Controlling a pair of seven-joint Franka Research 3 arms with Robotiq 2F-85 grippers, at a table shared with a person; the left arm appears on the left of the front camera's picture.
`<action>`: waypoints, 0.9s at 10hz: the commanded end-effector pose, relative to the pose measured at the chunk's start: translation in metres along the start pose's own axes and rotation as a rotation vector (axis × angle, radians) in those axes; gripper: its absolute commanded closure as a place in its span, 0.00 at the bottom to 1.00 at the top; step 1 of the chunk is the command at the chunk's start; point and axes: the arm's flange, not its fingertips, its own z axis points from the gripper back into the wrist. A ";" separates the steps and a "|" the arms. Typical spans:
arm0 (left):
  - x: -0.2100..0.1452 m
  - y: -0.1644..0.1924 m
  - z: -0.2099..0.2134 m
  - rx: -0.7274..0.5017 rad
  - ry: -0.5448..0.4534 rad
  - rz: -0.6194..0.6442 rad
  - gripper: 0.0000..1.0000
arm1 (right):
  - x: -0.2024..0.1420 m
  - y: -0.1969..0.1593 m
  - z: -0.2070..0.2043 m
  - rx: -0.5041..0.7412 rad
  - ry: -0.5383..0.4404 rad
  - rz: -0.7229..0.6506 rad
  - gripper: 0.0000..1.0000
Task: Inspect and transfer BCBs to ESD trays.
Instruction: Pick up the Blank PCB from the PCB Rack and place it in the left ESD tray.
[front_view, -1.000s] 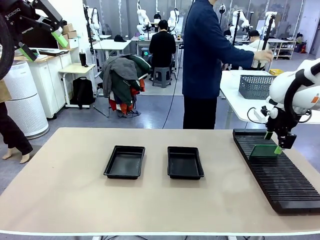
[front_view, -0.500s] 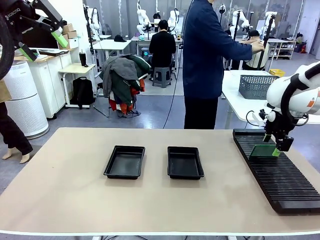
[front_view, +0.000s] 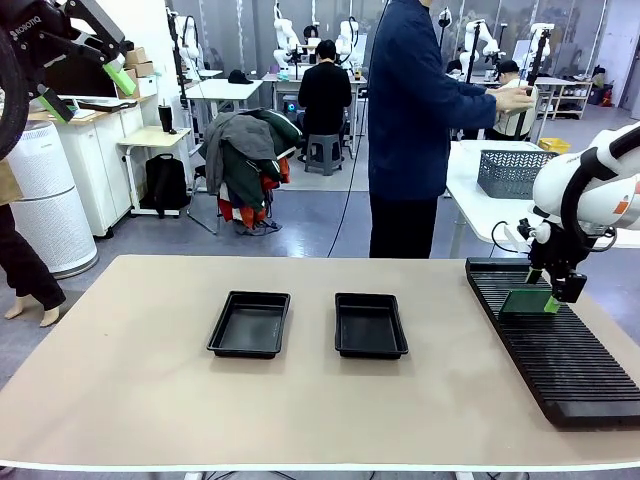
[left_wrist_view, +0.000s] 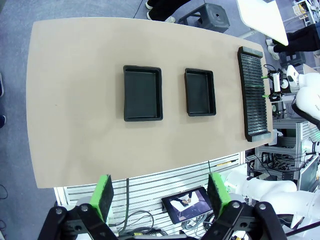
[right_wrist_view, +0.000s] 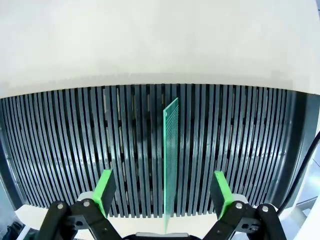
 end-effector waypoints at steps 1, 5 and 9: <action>0.000 0.000 -0.001 -0.010 0.004 -0.004 0.00 | 0.000 0.000 0.000 0.000 0.000 0.000 0.00; 0.000 0.000 -0.001 -0.010 0.004 -0.004 0.00 | 0.000 0.004 0.002 -0.047 0.043 0.003 0.05; 0.000 0.000 -0.001 -0.010 0.004 -0.004 0.00 | 0.005 0.002 -0.002 -0.047 0.075 0.001 0.22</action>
